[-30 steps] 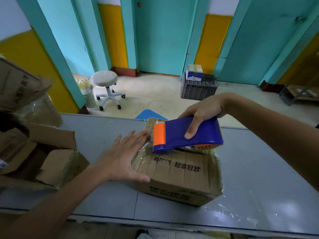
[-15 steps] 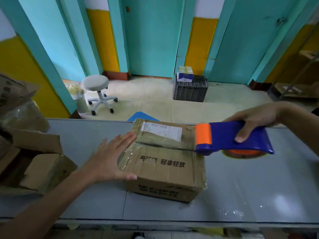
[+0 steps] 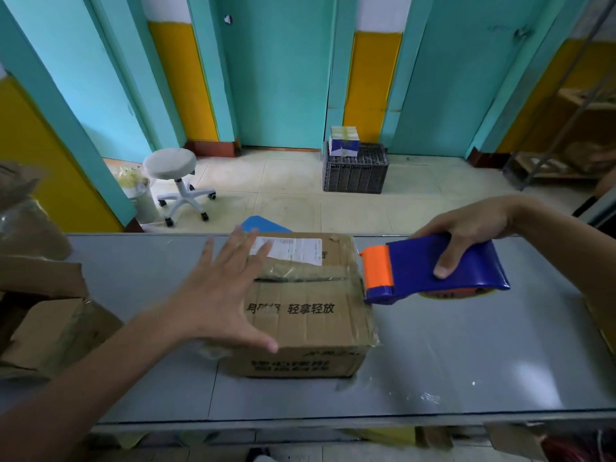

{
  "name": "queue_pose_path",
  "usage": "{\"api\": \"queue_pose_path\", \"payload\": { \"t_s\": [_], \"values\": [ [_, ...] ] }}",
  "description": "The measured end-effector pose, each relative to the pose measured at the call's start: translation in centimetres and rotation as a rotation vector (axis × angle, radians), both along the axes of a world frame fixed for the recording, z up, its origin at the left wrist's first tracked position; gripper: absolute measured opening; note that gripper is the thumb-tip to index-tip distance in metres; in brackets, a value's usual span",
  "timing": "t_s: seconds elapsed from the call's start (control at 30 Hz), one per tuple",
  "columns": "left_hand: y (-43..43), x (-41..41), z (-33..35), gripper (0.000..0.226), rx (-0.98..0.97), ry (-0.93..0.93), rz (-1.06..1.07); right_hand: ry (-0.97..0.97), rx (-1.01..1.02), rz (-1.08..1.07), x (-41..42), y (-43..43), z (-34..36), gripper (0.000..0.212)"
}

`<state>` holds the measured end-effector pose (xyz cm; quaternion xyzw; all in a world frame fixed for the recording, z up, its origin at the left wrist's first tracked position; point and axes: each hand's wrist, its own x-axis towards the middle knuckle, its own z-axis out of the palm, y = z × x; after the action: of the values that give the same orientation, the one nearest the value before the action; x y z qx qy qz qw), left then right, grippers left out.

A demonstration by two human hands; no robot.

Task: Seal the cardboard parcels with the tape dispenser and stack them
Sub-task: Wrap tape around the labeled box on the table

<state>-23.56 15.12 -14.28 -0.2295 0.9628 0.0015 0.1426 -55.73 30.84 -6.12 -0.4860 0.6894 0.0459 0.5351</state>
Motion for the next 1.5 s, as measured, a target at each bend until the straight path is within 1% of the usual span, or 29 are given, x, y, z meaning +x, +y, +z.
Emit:
{"api": "queue_pose_path", "payload": {
  "t_s": [0.07,0.1,0.17,0.2,0.23,0.3,0.33,0.47,0.63,0.83,0.9,1.0,1.07,1.13,1.2,1.27,1.3,1.4,1.43,1.5],
  "values": [
    [0.7,-3.1,0.1,0.138,0.079,0.097,-0.028,0.011,-0.017,0.039,0.1,-0.4,0.7,0.075],
    [0.9,-4.7,-0.1,0.136,0.153,0.163,0.004,0.017,-0.025,0.053,0.2,-0.6,1.1,0.074],
    [1.2,-7.0,-1.4,0.121,0.287,0.256,0.098,0.031,-0.033,0.082,0.4,-0.8,1.7,0.074],
    [1.1,-7.7,-2.3,0.115,0.286,0.262,0.121,0.036,-0.034,0.092,0.3,-0.8,1.9,0.074],
    [1.0,-8.1,-3.3,0.115,0.236,0.248,0.119,0.04,-0.036,0.096,0.2,-0.7,2.0,0.075],
    [0.7,-8.2,-4.8,0.118,0.126,0.217,0.096,0.033,-0.049,0.085,-0.2,-0.3,1.9,0.078],
    [0.6,-8.2,-5.2,0.119,0.102,0.216,0.093,0.017,-0.051,0.07,-0.4,0.1,1.7,0.078],
    [0.9,-8.0,-5.4,0.123,0.095,0.259,0.102,-0.046,-0.037,0.051,-1.2,1.0,1.5,0.077],
    [0.9,-8.0,-5.3,0.133,0.078,0.261,0.122,-0.039,-0.012,0.022,-2.6,1.8,1.8,0.098],
    [0.9,-7.8,-5.4,0.138,0.096,0.27,0.13,-0.052,0.004,-0.047,-4.8,2.9,1.9,0.1],
    [0.7,-8.0,-5.4,0.135,0.091,0.255,0.121,-0.033,0.025,-0.092,-5.8,3.8,1.9,0.097],
    [0.1,-8.3,-5.4,0.126,0.104,0.244,0.113,0.032,0.054,-0.085,-5.9,4.0,0.4,0.087],
    [0.1,-8.3,-5.3,0.113,0.117,0.249,0.097,0.063,0.068,-0.094,-5.4,3.3,-1.7,0.083],
    [0.3,-8.2,-5.2,0.098,0.122,0.254,0.093,0.063,0.067,-0.086,-4.6,2.5,-4.2,0.075],
    [0.5,-8.0,-5.3,0.088,0.102,0.245,0.081,0.055,0.065,-0.058,-3.6,1.4,-6.1,0.066],
    [0.6,-7.9,-5.3,0.084,0.098,0.255,0.078,0.038,0.064,0.014,-2.4,0.0,-7.2,0.063],
    [0.5,-8.0,-5.3,0.081,0.109,0.272,0.09,0.059,0.063,0.057,-1.7,-0.9,-7.7,0.064],
    [0.4,-8.1,-5.1,0.083,0.112,0.287,0.12,0.27,0.071,0.207,0.4,-2.6,-10.4,0.066],
    [0.5,-8.1,-5.2,0.084,0.089,0.265,0.105,0.298,0.092,0.222,0.9,-2.7,-11.6,0.064],
    [0.2,-8.0,-5.3,0.085,0.065,0.25,0.088,0.259,0.104,0.175,1.3,-2.6,-13.3,0.06]
  ]
}}
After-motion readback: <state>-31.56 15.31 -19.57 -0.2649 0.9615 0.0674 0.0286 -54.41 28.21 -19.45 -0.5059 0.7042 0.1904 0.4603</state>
